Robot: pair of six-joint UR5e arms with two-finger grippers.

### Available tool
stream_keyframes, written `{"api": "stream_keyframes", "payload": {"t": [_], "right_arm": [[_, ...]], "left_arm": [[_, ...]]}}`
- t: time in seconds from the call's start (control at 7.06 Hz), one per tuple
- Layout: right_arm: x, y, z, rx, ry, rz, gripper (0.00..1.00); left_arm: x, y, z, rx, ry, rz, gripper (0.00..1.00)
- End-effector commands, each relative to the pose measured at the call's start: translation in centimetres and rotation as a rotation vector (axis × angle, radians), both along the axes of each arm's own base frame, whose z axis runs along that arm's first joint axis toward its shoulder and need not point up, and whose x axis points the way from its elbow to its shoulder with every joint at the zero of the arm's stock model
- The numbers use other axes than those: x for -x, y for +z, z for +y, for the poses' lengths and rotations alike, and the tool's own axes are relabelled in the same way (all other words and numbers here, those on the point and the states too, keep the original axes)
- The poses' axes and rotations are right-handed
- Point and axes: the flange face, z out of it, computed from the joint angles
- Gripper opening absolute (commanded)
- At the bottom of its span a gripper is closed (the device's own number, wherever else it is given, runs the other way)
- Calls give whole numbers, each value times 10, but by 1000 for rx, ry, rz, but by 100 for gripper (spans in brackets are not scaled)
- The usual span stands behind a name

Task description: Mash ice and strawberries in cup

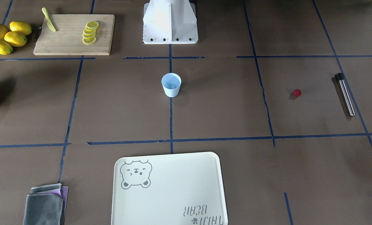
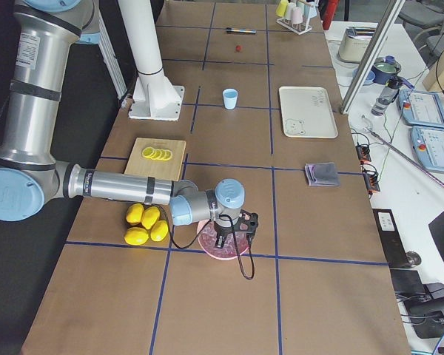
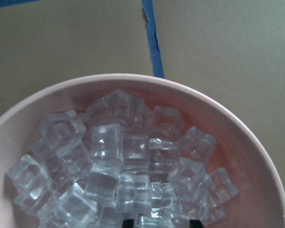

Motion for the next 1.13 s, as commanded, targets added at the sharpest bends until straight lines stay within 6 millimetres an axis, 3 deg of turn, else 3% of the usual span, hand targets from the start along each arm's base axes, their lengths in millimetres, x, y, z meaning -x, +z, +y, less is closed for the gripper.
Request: {"api": "stream_keyframes", "payload": {"t": [0.0,0.14,0.28,0.57,0.71,0.85,0.99], "right_arm": [[0,-1,-1,1,3,-1,0],[1,-4,-1,-2,5,-4,0],[2,-25,-6,-36,10,-21,0],[5,-125,-16,-156,57,-87,0],[15,-176,-38,-176,114,-142,0],[46,-222,-51,-135,126,-233,0],[91,-275,-57,-101,132,-291,0]], "left_arm": [[-1,-1,0,-1,1,3,100],[0,-1,0,-1,0,3,100],[0,-1,0,-1,0,3,100],[0,-1,0,0,-1,3,100],[0,-1,0,0,0,3,100],[-1,-1,0,2,0,3,100],[0,-1,0,0,0,3,100]]}}
